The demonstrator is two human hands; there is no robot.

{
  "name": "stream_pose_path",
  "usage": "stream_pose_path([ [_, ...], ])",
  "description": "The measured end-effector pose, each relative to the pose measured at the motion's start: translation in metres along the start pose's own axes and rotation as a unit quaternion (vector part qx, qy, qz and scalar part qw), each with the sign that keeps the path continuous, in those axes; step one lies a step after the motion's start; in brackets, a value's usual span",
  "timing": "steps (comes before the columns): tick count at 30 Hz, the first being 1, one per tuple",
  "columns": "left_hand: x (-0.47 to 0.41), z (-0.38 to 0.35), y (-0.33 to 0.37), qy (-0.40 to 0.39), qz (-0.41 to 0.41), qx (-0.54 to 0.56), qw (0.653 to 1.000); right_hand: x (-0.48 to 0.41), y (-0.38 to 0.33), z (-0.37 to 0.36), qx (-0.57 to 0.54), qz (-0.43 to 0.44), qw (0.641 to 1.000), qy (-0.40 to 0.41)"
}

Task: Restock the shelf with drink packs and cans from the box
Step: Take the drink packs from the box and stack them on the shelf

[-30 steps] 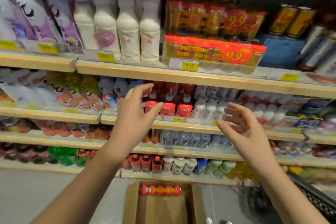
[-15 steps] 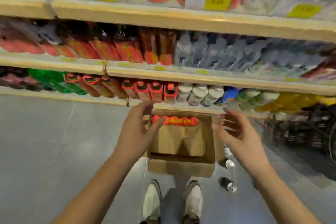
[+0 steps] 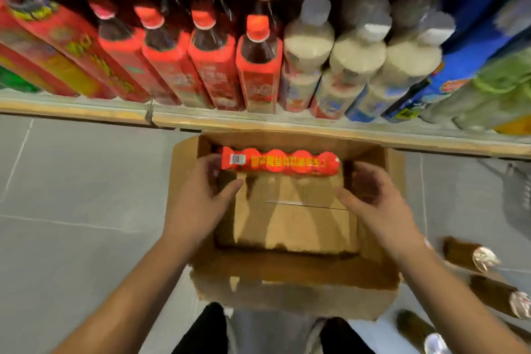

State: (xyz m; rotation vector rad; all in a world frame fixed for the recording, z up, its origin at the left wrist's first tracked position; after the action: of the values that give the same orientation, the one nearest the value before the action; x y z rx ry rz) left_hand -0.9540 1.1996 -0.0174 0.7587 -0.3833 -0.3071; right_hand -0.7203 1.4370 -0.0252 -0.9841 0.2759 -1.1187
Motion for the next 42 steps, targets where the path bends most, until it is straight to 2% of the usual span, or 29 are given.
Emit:
stream_pose_path([
  [5, -0.034, -0.046, -0.045, 0.025, -0.053, -0.080, 0.995, -0.042, 0.051, -0.042, 0.051, 0.048, 0.997, 0.022],
  [13, -0.059, -0.085, -0.072, 0.032, -0.023, -0.086, 0.996, -0.070, 0.084, -0.070, 0.070, 0.044, 0.996, 0.037],
  [17, -0.065, -0.094, -0.076, 0.046, -0.049, -0.155, 0.986, -0.079, 0.093, -0.082, 0.060, 0.029, 0.998, 0.016],
  [21, -0.072, -0.090, -0.075, 0.074, -0.051, -0.203, 0.975, -0.082, 0.093, -0.084, 0.074, 0.049, 0.996, 0.020],
  [25, -0.074, -0.091, -0.074, 0.066, -0.054, -0.226, 0.970, -0.083, 0.092, -0.081, 0.104, 0.061, 0.992, 0.026],
  [29, -0.065, -0.098, -0.078, 0.033, -0.087, -0.262, 0.961, -0.082, 0.101, -0.078, 0.128, 0.027, 0.991, 0.015],
  [34, -0.059, -0.104, -0.093, -0.015, -0.014, -0.142, 0.990, -0.076, 0.106, -0.078, 0.139, 0.024, 0.990, 0.015],
  [42, -0.060, -0.103, -0.098, -0.015, 0.031, -0.102, 0.994, -0.075, 0.105, -0.087, 0.131, 0.023, 0.991, 0.027],
])
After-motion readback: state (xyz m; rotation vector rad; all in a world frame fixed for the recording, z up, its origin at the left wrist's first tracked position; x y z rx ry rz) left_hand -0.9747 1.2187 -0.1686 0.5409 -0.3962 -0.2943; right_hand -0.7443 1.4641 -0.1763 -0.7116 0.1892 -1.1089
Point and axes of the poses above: each hand's wrist, its own x-axis away from the middle knuckle, its own z-axis out of the back of the hand, y = z × x, the point moved 8 cm from there along -x, towards the middle knuckle, and after that the axes turned 12 degrees about y, right-handed, at the moved point
